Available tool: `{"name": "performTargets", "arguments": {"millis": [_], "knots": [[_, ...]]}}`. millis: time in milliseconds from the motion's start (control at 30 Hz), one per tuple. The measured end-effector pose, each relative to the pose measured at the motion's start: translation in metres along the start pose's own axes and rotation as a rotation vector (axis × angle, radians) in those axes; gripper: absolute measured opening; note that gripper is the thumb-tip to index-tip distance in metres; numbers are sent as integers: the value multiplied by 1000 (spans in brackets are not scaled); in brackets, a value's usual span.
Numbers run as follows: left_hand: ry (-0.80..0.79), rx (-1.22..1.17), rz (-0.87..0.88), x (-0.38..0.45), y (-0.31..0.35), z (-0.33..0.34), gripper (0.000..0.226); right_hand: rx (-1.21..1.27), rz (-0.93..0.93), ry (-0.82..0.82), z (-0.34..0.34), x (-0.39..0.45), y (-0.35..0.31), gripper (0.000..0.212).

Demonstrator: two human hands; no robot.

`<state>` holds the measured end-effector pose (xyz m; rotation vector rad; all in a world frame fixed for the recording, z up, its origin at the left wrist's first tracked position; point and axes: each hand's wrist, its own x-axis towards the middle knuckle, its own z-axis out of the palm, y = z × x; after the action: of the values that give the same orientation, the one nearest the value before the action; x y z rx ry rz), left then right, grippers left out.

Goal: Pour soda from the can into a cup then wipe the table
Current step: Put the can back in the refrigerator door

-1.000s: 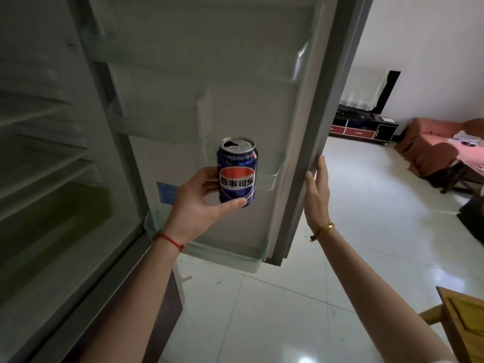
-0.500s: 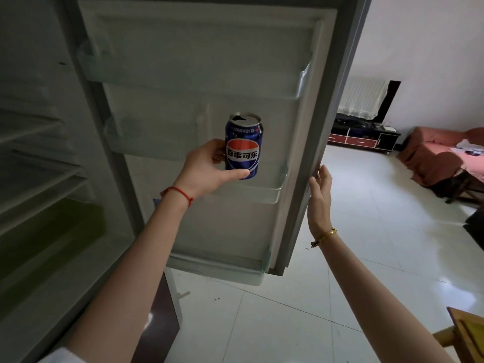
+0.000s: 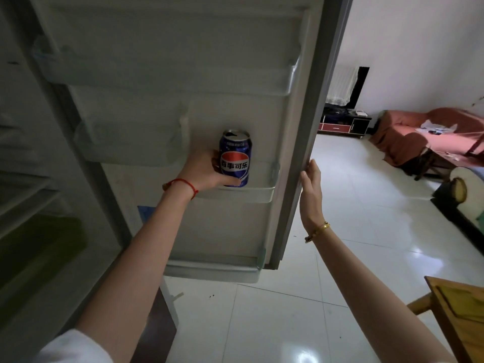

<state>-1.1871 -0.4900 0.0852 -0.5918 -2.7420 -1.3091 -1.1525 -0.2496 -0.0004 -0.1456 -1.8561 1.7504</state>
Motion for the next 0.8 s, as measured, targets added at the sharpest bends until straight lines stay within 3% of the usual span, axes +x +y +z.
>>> {"name": "performTargets", "arguments": {"millis": [300, 467, 600, 667, 733, 800], "knots": [[-33, 61, 32, 5, -5, 3, 58, -26, 8, 17, 3, 1, 2, 50], [-50, 74, 15, 3, -2, 1, 58, -32, 4, 25, 4, -1, -2, 62], [-67, 85, -18, 0, 0, 0, 55, -52, 14, 33, 4, -3, -5, 49], [-38, 115, -61, -4, 0, -3, 55, -62, 11, 33, 3, -4, -5, 53], [43, 209, -103, -10, -1, -8, 70, -83, 21, 27, 2, -4, -5, 59], [137, 254, -84, -23, -3, -11, 77, -91, 24, 31, 2, -6, -6, 53]]}}
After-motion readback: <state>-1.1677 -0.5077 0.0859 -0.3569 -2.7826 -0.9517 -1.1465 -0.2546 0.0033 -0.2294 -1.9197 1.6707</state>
